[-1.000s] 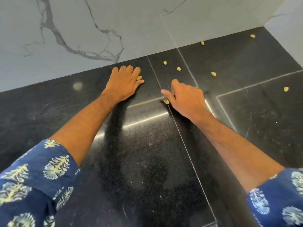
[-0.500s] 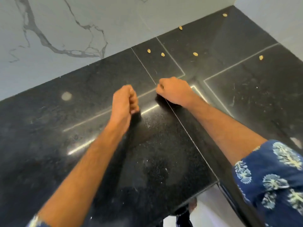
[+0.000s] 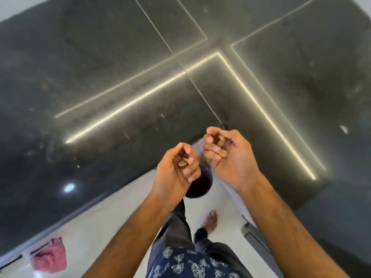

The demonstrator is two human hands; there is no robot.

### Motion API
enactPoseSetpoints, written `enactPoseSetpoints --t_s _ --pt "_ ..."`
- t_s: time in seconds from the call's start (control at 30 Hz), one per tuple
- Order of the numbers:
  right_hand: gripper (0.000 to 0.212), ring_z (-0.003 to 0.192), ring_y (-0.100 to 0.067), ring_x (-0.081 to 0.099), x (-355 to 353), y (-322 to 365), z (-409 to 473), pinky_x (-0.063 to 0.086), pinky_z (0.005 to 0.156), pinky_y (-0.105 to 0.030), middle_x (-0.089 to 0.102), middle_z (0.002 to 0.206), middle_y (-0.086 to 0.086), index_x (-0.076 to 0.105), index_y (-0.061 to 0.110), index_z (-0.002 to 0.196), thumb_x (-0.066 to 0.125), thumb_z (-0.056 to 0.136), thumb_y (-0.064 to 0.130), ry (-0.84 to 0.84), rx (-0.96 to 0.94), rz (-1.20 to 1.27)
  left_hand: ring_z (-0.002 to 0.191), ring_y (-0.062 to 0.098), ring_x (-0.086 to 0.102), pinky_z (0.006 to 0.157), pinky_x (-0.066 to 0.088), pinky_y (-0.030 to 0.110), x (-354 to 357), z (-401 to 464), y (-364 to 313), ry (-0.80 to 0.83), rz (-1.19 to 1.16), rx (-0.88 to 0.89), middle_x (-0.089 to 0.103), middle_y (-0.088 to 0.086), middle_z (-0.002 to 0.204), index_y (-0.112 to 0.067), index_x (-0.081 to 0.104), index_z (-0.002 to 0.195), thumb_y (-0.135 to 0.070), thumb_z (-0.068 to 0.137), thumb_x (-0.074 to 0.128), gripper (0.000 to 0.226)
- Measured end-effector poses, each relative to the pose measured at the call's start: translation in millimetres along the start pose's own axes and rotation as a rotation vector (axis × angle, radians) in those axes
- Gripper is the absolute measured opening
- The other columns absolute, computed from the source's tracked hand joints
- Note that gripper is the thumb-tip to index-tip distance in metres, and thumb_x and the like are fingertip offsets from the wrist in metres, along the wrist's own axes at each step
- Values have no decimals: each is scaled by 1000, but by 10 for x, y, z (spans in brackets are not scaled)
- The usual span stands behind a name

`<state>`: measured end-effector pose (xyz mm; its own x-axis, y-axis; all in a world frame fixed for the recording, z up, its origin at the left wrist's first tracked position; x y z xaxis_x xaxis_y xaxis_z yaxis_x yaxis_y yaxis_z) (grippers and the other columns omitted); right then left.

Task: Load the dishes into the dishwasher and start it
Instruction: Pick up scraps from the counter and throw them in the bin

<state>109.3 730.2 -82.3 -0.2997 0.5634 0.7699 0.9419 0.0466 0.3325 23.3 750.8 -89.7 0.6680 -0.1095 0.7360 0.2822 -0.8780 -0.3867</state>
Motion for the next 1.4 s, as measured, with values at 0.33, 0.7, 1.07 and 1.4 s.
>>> enactPoseSetpoints --t_s 0.33,0.7,1.07,1.4 --pt "16 80 -20 61 -2454 -1406 -626 57 70 -25 61 87 -16 62 -6 107 52 96 -1 -611 198 77 37 8 41 39 28 21 -2035 -29 1824 -544 346 -316 45 -4 47 -12 52 74 -15 103 40 31" --pt "26 61 -16 50 -3799 -2114 571 52 82 -32 48 75 -6 55 9 89 47 104 28 -781 225 -29 108 21 60 93 47 39 -3048 999 2226 -613 400 -344 54 17 120 -10 57 124 -40 107 38 39" --pt "58 126 -31 53 -3405 -1593 455 45 102 -40 53 140 -15 42 14 141 51 93 46 -497 109 -1450 154 33 11 122 18 54 -2718 899 1794 -86 2075 -188 10 11 168 -20 12 160 -61 97 20 76" --pt "83 153 -28 8 -1424 -1030 -546 17 122 -52 11 165 -11 11 13 158 52 96 49 -173 -270 -2337 153 39 15 118 26 60 -1113 -318 982 270 2611 442 17 18 165 -9 23 158 -56 101 18 74"
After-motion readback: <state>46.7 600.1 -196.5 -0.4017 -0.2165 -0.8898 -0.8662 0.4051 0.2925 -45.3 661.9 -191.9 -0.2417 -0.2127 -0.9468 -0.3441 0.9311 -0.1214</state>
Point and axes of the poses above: each hand's wrist, its own z-axis towards the middle knuckle, its own x-axis out of the palm, y = z × x, the point moved 10 cm from there along z, towards the middle knuckle
